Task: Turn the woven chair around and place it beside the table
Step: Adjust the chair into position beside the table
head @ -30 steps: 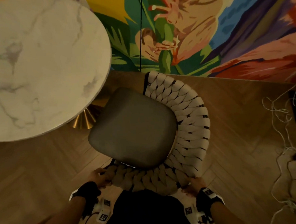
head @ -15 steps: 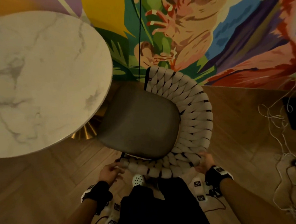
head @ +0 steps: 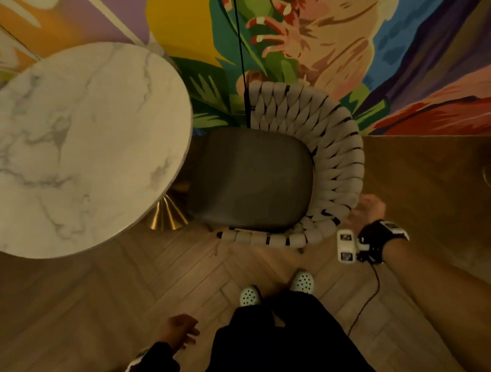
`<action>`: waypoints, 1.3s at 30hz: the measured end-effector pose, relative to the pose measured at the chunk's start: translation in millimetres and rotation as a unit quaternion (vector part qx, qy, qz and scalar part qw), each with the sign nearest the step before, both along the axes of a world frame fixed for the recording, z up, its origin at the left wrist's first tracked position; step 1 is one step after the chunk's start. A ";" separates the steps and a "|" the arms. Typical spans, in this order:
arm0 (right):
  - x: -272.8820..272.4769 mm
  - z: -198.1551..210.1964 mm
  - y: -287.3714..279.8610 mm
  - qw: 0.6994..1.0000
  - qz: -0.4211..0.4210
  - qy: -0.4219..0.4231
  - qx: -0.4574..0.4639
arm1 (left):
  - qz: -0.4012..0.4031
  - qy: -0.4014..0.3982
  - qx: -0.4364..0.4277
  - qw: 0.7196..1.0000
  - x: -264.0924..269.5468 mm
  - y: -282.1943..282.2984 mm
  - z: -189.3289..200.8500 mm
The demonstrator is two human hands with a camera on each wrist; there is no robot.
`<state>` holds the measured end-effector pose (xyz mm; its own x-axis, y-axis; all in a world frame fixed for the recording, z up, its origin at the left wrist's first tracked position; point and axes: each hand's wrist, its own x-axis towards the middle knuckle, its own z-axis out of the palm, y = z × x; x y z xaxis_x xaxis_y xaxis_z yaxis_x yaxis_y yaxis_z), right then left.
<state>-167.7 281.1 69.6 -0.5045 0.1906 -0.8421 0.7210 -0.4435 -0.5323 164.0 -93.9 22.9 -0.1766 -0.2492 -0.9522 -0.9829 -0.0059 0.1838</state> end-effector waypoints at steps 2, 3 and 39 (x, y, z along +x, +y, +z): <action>-25.7 -0.2 6.6 1.000 -0.018 0.016 0.012 | 0.036 -0.005 -0.021 0.999 16.1 10.0 2.2; -34.7 -4.2 11.4 1.000 -0.011 0.014 0.015 | 0.052 -0.010 -0.024 0.998 24.3 15.1 4.5; -25.4 -79.5 -187.3 0.381 0.828 0.145 0.386 | -0.075 -0.040 -0.063 0.994 6.4 -172.2 13.4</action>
<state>-193.1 93.8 -9.9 -0.5220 -0.4561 -0.7207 -0.4664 0.8601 -0.2065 170.5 -266.1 36.3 -0.1461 -0.3435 -0.9277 -0.9825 0.1599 0.0955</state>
